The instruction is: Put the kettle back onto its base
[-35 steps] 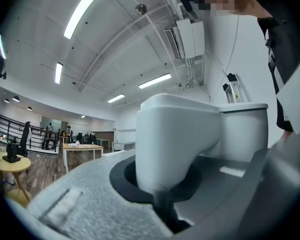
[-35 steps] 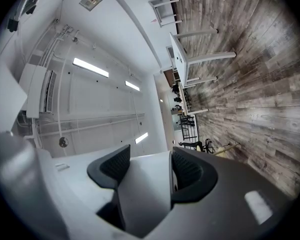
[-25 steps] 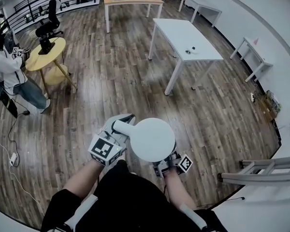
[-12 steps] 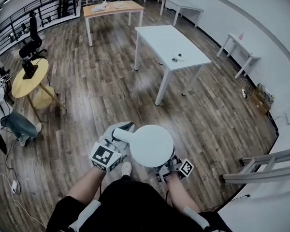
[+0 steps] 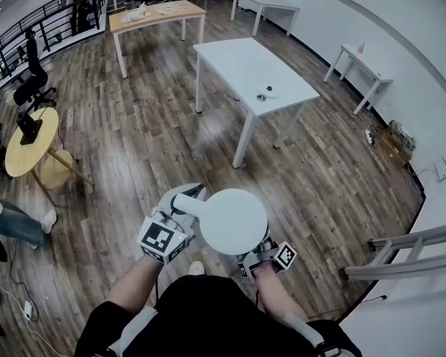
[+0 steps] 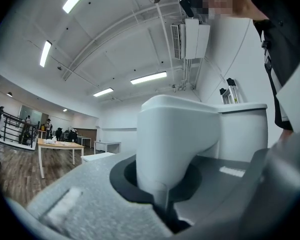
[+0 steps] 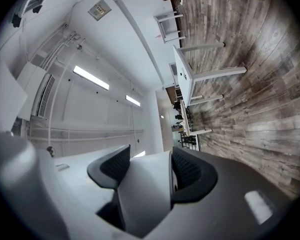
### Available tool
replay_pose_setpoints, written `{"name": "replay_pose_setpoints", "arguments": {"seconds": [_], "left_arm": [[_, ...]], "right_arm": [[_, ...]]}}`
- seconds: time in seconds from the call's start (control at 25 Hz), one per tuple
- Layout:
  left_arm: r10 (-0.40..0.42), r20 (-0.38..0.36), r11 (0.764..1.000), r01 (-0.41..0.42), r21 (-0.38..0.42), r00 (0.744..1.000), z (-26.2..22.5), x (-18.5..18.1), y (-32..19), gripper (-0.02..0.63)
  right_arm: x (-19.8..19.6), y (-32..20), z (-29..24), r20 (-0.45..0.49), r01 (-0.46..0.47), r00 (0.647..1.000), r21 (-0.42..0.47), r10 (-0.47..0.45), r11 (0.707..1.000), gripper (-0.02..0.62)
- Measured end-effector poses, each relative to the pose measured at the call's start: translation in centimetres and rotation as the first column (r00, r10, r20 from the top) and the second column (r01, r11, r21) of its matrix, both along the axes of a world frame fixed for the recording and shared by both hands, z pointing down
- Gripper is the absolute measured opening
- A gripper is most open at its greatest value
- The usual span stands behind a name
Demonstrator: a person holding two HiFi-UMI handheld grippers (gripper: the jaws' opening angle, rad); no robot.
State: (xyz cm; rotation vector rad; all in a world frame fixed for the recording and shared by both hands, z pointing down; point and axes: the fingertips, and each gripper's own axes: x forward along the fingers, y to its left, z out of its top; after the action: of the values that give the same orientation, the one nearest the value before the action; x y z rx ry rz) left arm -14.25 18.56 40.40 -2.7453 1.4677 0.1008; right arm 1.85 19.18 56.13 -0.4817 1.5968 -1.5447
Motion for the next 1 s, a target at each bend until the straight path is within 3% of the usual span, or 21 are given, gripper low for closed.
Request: {"name": "replay_pose_setpoints", "arguments": {"seconds": [0.48, 0.76, 1.0], "left_arm": [[0.048, -0.012, 0.999, -0.048, -0.019, 0.999, 1.4, -2.3, -6.1, 0.002], [0.04, -0.026, 0.998, -0.041, -0.044, 0.999, 1.9, -3.0, -8.6, 0.002], [0.017, -0.001, 1.0, -0.017, -0.026, 1.0, 2.4, -1.9, -12.7, 0.002]], "right_arm": [[-2.0, -5.3, 1.2, -0.021, -0.038, 0.999, -0.013, 0.038, 0.999, 0.267], [-2.6, -6.8, 2.0, -0.014, -0.051, 0.999, -0.056, 0.051, 0.997, 0.267], [-1.4, -11.4, 2.5, -0.008, -0.022, 1.0, -0.053, 0.022, 0.998, 0.267]]}}
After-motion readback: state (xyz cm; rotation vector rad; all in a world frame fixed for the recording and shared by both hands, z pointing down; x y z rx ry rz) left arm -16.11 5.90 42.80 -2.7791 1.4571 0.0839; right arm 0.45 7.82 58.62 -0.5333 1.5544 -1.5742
